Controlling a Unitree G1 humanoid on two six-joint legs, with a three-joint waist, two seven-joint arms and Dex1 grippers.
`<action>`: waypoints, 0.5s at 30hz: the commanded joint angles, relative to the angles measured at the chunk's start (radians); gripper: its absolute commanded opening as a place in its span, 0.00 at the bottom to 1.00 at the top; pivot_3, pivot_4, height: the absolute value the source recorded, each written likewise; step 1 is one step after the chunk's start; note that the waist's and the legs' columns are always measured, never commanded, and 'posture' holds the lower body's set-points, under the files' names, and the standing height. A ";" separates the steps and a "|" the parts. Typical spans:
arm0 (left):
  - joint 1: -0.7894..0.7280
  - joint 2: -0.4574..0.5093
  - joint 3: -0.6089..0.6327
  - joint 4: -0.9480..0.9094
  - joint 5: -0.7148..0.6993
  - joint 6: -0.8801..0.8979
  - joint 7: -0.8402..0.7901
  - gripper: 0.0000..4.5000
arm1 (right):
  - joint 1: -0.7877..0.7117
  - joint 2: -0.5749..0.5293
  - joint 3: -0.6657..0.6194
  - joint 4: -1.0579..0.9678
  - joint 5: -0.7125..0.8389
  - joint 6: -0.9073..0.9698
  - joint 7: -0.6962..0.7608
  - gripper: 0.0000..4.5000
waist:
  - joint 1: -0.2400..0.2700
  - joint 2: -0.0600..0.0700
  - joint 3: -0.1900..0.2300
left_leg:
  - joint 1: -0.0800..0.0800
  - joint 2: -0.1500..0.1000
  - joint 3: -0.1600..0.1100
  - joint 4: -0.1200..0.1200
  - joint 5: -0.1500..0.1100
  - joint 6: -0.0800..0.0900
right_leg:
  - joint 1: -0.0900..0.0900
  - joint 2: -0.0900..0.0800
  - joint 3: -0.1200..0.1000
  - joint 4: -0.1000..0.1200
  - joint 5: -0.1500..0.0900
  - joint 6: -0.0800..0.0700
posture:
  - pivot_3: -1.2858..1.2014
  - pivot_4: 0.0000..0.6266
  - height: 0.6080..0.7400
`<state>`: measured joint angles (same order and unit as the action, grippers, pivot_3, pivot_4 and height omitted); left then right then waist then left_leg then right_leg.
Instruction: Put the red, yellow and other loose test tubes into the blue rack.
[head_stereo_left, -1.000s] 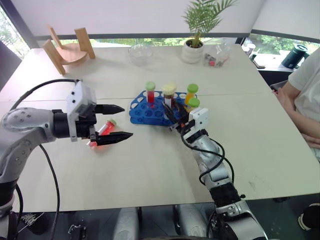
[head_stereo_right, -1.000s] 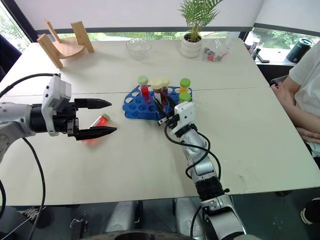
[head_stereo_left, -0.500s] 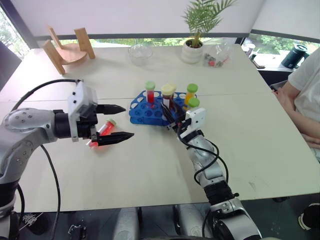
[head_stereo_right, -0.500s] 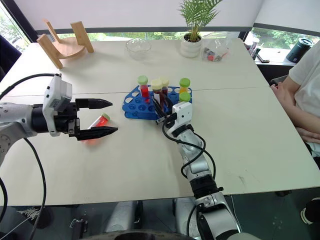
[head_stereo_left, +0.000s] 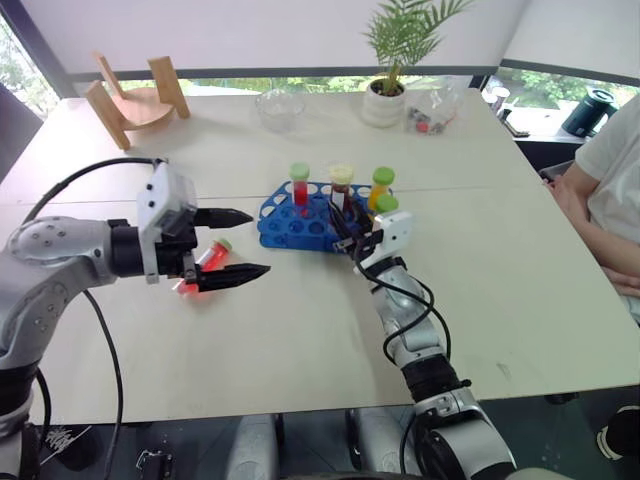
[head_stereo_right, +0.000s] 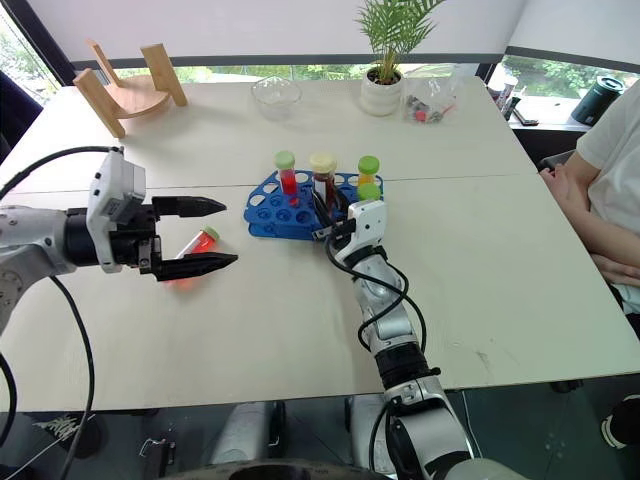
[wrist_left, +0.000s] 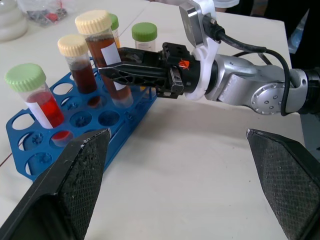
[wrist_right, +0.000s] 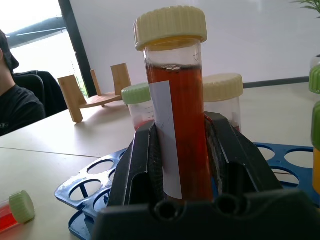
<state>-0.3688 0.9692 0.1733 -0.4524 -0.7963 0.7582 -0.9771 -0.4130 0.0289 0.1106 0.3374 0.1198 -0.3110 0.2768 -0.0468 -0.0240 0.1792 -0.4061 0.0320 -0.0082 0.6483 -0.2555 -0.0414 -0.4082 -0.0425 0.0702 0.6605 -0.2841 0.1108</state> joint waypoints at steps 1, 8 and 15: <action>-0.017 -0.002 0.013 -0.024 -0.007 -0.005 0.005 1.00 | 0.012 0.007 0.008 -0.045 -0.009 -0.005 0.007 0.18 | 0.000 0.000 0.000 | 0.000 0.000 0.000 0.000 0.000 0.000 | 0.000 0.000 0.000 0.000 0.000 0.000 | 0.52 0.24 1.00; -0.014 -0.007 0.011 -0.025 -0.006 -0.004 0.008 1.00 | 0.035 0.010 0.022 -0.052 -0.009 0.021 0.032 0.29 | 0.000 0.000 0.000 | 0.000 0.000 0.000 0.000 0.000 0.000 | 0.000 0.000 0.000 0.000 0.000 0.000 | 0.52 0.24 1.00; -0.002 -0.014 0.009 -0.016 0.011 -0.008 0.020 1.00 | 0.062 -0.034 0.033 -0.114 -0.029 0.089 0.062 0.99 | 0.000 0.000 0.000 | 0.000 0.000 0.000 0.000 0.000 0.000 | 0.000 0.000 0.000 0.000 0.000 0.000 | 0.52 0.24 1.00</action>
<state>-0.3657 0.9556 0.1730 -0.4532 -0.7937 0.7583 -0.9615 -0.3517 0.0010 0.1384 0.2877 0.0992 -0.2295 0.3286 -0.0467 -0.0239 0.1793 -0.4063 0.0319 -0.0080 0.6484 -0.2555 -0.0414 -0.4085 -0.0426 0.0704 0.6609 -0.2841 0.1108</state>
